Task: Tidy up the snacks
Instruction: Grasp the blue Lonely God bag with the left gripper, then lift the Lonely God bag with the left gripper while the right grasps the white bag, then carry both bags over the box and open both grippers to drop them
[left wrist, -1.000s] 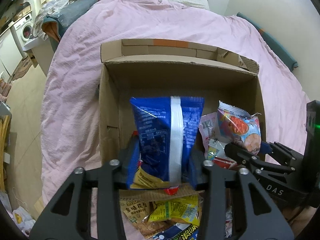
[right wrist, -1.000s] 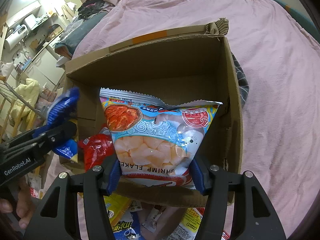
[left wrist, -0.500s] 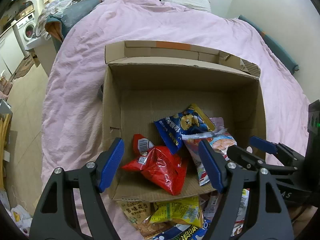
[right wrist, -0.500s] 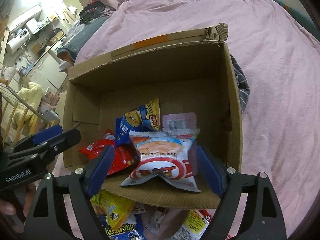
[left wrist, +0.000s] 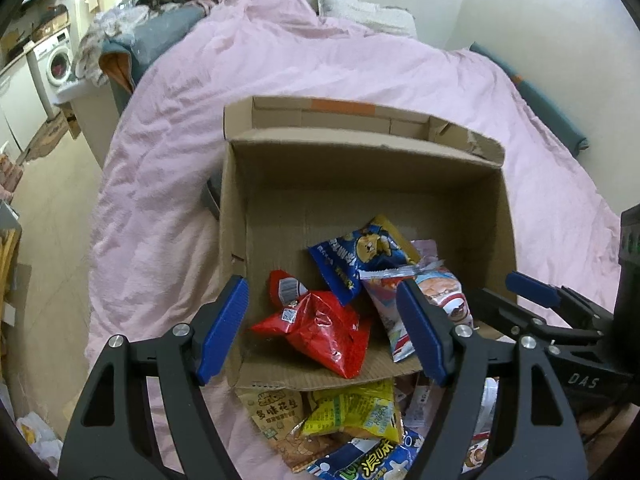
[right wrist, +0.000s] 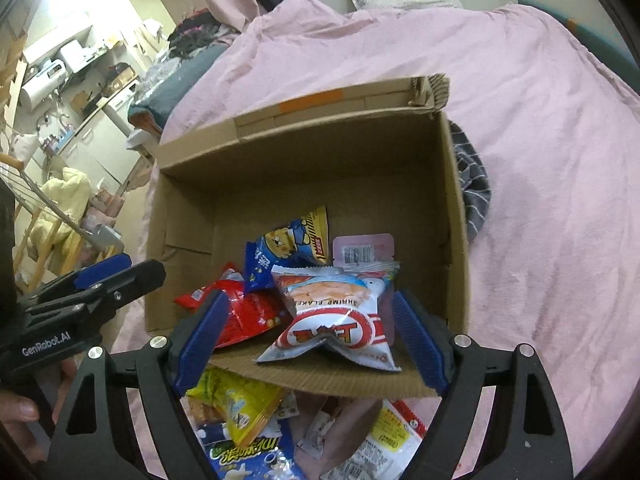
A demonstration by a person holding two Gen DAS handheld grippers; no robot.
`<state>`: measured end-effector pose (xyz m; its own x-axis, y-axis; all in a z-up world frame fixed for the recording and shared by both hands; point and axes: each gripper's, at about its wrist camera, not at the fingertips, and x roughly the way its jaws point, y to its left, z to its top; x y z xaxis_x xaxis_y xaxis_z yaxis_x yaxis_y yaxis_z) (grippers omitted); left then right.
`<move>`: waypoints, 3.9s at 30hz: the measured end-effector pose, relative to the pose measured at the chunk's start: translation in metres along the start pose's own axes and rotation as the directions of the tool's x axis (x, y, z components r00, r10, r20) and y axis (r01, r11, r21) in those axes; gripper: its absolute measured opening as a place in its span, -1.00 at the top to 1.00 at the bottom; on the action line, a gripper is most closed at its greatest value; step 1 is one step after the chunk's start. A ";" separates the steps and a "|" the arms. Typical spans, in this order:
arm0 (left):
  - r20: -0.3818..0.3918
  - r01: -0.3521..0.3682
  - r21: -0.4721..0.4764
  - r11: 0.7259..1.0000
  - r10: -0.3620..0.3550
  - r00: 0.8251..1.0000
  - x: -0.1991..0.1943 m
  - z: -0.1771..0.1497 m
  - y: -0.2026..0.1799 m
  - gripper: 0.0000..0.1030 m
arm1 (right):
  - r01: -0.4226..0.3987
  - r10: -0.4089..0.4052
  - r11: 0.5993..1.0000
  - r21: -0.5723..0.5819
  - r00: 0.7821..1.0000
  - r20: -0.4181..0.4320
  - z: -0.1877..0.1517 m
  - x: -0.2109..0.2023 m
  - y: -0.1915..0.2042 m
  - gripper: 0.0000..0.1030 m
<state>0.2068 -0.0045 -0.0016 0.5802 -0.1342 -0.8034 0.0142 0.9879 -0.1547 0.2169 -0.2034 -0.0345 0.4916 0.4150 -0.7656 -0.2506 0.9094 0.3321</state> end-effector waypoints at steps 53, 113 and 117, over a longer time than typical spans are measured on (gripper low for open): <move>-0.550 0.015 -0.287 0.958 -0.178 0.816 0.074 -0.173 -0.041 -0.45 | 0.079 -0.061 0.965 0.252 0.995 -0.077 -0.090 -0.060 -0.077 -0.67; -0.214 0.010 -0.084 0.996 -0.027 0.976 -0.053 -0.058 0.035 0.31 | -0.087 0.088 0.988 0.126 0.996 -0.005 -0.059 -0.092 -0.015 0.18; -0.201 0.014 -0.077 0.997 -0.030 0.979 -0.048 -0.039 0.034 0.31 | -0.083 0.081 0.992 0.094 0.996 0.027 -0.038 -0.092 -0.009 0.18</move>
<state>0.1478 0.0322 0.0091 0.4039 -0.1765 -0.8976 -0.0403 0.9768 -0.2102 0.1423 -0.2514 0.0122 0.4921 0.4876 -0.7212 -0.2106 0.8705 0.4448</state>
